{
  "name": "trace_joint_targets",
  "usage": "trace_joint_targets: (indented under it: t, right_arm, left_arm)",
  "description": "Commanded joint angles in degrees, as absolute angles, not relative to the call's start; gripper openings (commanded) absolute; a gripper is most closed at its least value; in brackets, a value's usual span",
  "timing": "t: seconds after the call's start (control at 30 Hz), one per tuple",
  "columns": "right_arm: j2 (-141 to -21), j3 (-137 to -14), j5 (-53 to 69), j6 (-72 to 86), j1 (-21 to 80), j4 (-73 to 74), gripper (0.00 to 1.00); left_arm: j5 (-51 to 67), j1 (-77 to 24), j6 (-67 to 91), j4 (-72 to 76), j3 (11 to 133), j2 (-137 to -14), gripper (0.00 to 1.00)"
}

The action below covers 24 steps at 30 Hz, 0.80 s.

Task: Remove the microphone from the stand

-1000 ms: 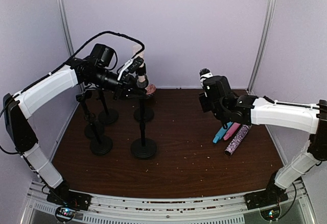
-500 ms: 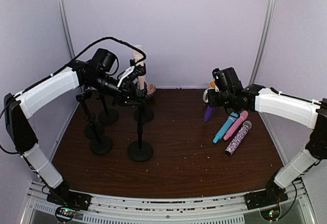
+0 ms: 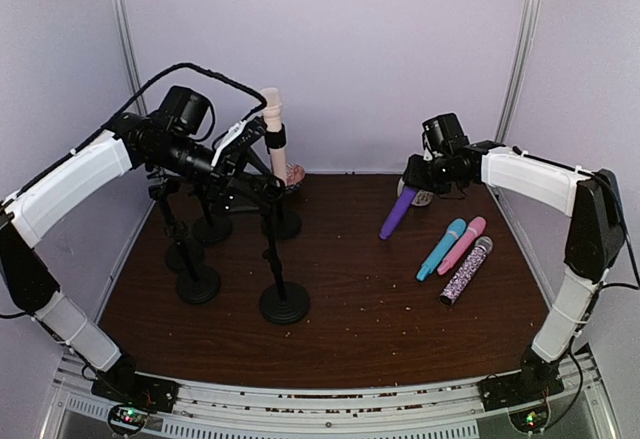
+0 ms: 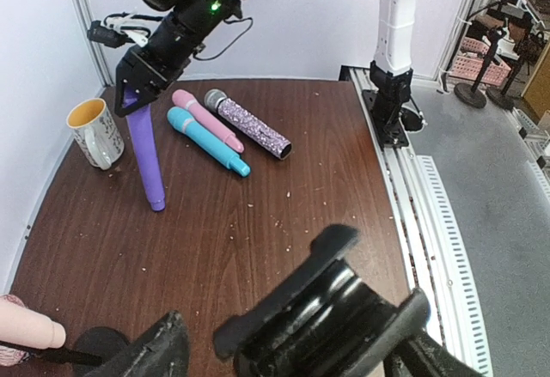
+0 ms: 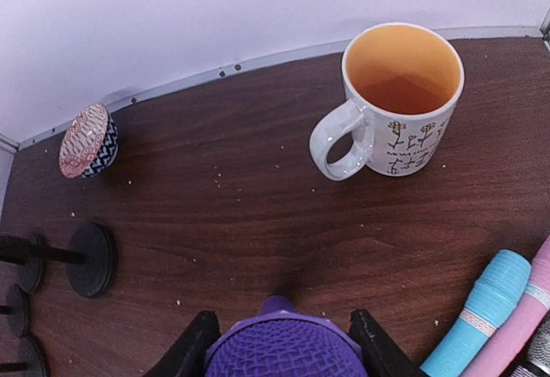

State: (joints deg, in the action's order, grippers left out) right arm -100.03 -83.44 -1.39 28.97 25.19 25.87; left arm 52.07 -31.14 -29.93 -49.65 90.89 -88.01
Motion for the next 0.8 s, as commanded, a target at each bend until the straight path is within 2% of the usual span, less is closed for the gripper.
trace_joint_targets:
  t: [0.0,0.17,0.43,0.77]
  right_arm:
    - [-108.0,-83.4,3.2,33.4,24.1,33.7,0.00]
    - [-111.4,-83.5,7.8,35.5,21.8,34.5,0.03]
    - [-109.3,-78.9,20.7,33.4,18.0,34.3,0.05]
    - [-116.1,-84.9,18.4,32.3,17.8,40.3,0.10]
  left_arm:
    - [50.7,-31.4,-32.1,-52.0,90.1,-83.7,0.80]
    - [48.2,-31.1,-34.0,-54.1,88.0,-81.3,0.80]
    - [47.0,-31.1,-34.6,-54.1,86.4,-80.9,0.80]
    - [47.1,-30.9,-34.6,-54.1,85.9,-80.7,0.79]
